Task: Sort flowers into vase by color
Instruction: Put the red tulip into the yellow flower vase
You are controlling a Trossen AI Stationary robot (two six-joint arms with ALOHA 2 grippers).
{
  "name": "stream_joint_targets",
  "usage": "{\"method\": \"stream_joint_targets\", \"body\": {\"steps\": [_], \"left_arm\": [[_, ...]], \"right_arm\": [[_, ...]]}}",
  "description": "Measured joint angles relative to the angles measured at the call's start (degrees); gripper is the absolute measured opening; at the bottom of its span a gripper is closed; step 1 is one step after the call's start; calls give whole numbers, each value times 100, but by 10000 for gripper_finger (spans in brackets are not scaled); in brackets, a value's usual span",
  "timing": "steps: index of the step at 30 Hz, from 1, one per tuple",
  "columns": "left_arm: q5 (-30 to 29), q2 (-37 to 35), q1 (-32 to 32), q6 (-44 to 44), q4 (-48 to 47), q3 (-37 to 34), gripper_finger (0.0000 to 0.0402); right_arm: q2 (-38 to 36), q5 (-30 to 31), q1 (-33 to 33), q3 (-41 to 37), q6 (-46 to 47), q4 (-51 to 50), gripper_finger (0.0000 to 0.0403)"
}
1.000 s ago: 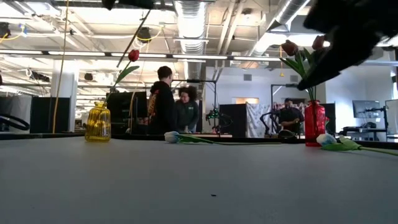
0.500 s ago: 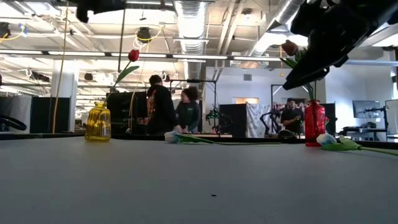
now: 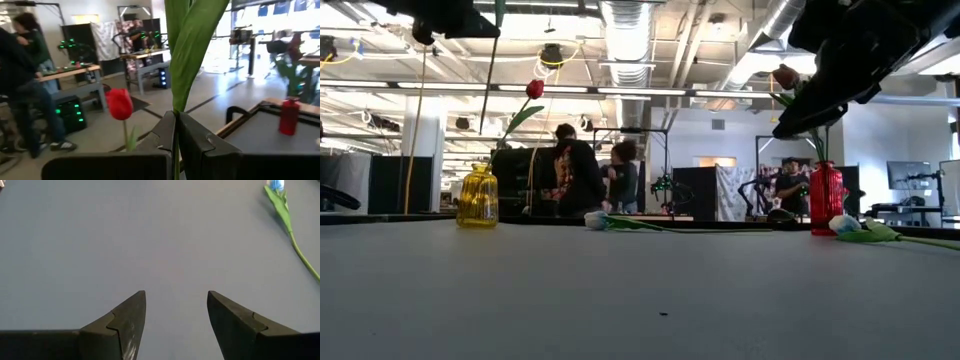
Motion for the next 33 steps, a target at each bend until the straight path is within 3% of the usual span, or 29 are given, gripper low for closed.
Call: {"method": "stream_joint_targets", "body": {"steps": [10, 27, 33], "left_arm": [[5, 9, 554, 183, -327, 0, 0], [2279, 423, 2415, -133, 34, 0, 0], [2384, 626, 2776, -48, 116, 0, 0]], "right_arm": [[0, 0, -4, 0, 13, 19, 238], [0, 7, -17, 0, -333, 183, 238], [0, 4, -15, 0, -383, 314, 238]]}}
